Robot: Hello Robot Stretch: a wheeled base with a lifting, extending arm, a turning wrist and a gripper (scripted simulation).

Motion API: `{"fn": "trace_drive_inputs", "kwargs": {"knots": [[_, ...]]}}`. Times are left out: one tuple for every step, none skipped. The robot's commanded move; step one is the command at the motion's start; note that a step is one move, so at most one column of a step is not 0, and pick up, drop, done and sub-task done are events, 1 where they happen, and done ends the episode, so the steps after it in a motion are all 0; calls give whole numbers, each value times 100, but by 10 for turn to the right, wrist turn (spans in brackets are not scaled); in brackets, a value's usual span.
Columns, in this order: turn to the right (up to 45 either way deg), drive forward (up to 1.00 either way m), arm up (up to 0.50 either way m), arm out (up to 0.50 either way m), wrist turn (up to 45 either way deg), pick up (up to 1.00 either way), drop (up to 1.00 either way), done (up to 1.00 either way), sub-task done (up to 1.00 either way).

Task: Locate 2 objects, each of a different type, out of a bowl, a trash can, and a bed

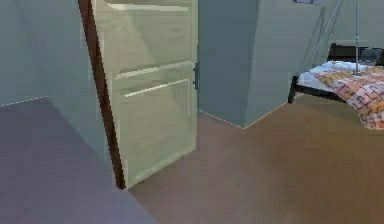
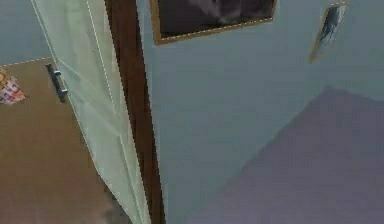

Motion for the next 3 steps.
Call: {"fn": "trace_drive_inputs", "kwargs": {"knots": [[0,50,0,0,0,0,0,0,0],[450,0,0,0,0,0,0,0,0],[0,100,0,0,0,0,0,0,0]]}}
